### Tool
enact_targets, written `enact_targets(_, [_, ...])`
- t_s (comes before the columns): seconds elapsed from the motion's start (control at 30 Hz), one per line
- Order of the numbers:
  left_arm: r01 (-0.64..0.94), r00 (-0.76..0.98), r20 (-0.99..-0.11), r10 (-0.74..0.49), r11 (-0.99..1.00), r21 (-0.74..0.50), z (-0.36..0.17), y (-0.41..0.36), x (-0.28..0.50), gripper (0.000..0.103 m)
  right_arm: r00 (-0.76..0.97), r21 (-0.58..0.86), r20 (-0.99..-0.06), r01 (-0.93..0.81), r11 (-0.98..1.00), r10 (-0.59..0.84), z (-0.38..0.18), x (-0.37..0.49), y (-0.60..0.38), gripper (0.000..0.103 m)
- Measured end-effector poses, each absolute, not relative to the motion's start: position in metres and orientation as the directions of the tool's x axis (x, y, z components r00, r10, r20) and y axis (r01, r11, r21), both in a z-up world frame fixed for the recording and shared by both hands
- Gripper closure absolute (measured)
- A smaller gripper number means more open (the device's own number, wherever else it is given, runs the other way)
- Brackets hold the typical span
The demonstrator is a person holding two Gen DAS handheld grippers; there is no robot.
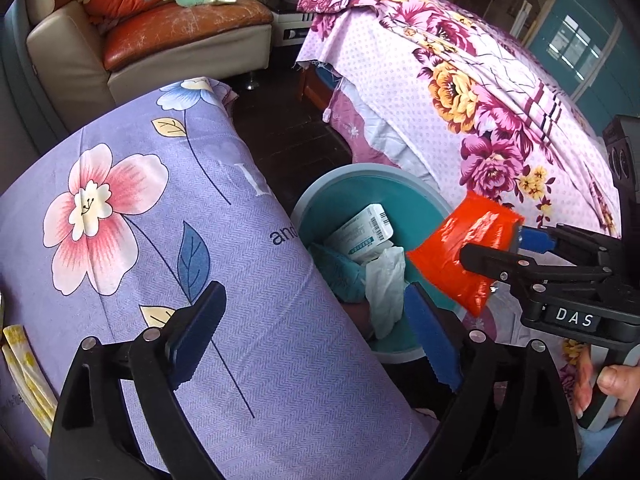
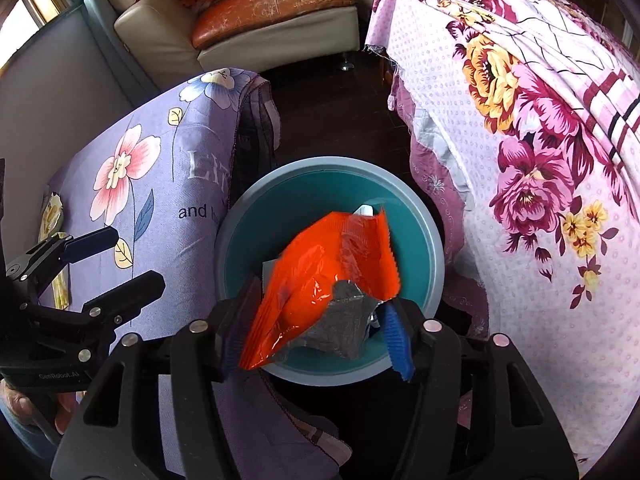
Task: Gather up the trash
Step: 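Carry wipe pack and red wrapper over the wastebasket and release both inside, then move both grippers back toward the pink wrapper and yellow pads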
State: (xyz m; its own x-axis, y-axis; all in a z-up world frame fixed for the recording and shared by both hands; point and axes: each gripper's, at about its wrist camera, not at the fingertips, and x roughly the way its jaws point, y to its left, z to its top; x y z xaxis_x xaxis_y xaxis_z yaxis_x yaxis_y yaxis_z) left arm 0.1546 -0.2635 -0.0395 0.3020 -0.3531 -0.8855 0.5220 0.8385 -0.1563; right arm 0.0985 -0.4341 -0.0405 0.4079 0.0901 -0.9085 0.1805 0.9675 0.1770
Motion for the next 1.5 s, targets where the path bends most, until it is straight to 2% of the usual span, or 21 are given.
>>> enact_targets(0.13, [0.502,0.308,-0.885,-0.350,0.850,-0.162,-0.039,-0.247,0.154,0.011,0.405,0.177,-0.910,0.185,0.967,0.089,-0.038,0.099,-0.429,0.031])
enact_targets(0.37, [0.459,0.321,-0.884,-0.340,0.872,-0.169,-0.037,-0.210,0.147,0.011,0.392,0.166,-0.916,0.171,0.971,0.088,-0.033,0.094,-0.413,0.026])
enact_targets(1.07, [0.262,0.394,-0.879,-0.267,0.950,-0.171,-0.030,-0.042,0.109,0.010,0.327,0.111,-0.936,-0.073,0.991,0.129,-0.013,0.075,-0.269,0.022])
enact_targets(1.5, [0.119,0.416,-0.881,-0.226,0.974,-0.194,-0.042,0.062,0.095,0.010,0.246,0.074,-0.956,-0.316,0.946,0.157,-0.023,0.069,-0.141,0.022])
